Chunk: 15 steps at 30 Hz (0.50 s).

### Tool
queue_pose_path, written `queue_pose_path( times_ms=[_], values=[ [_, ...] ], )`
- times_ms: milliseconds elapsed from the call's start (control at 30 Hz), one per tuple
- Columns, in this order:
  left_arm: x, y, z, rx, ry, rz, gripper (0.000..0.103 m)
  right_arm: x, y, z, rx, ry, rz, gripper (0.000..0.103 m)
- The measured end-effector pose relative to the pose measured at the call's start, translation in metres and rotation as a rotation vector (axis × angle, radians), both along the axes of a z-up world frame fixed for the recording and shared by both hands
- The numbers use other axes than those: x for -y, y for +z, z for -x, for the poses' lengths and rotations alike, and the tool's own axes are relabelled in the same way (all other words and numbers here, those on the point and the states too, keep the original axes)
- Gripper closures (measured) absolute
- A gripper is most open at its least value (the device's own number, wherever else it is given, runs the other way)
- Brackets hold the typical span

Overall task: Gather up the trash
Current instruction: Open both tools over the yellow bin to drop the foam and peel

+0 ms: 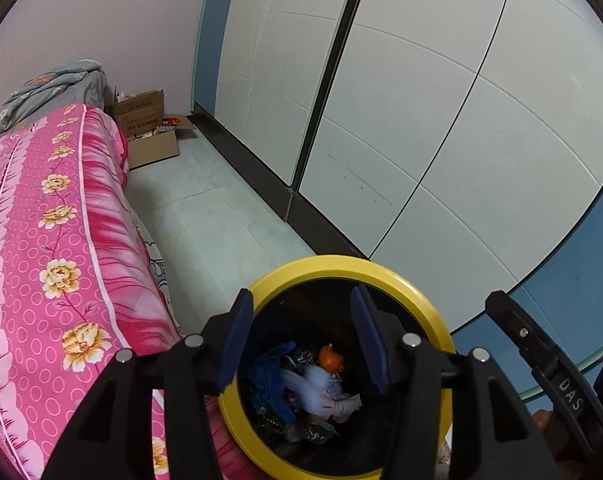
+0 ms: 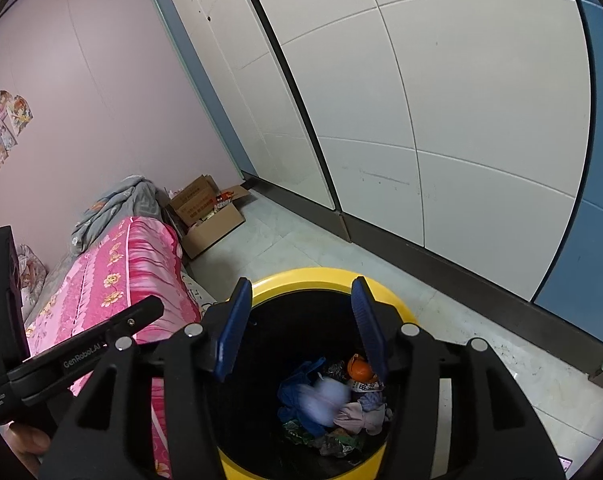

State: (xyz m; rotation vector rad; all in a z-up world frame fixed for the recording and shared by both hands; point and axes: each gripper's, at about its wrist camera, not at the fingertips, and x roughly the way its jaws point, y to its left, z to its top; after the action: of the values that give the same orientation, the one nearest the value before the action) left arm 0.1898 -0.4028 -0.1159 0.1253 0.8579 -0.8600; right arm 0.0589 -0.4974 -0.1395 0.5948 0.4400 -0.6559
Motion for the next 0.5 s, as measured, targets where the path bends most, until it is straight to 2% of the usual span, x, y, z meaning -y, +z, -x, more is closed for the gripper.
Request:
queue_pose_path(
  times_ms=[200, 500],
  values=[
    [-0.022, 0.017, 0.001, 0.013, 0.038, 0.037, 0.054, -0.008, 0.015, 0.006, 0.017, 0.007, 0.024, 0.054],
    [-0.083, 0.047, 0.009, 0.058, 0.128, 0.084, 0.054, -0.047, 0.048, 0.002, 0.042, 0.087, 0.086, 0.054]
  ],
)
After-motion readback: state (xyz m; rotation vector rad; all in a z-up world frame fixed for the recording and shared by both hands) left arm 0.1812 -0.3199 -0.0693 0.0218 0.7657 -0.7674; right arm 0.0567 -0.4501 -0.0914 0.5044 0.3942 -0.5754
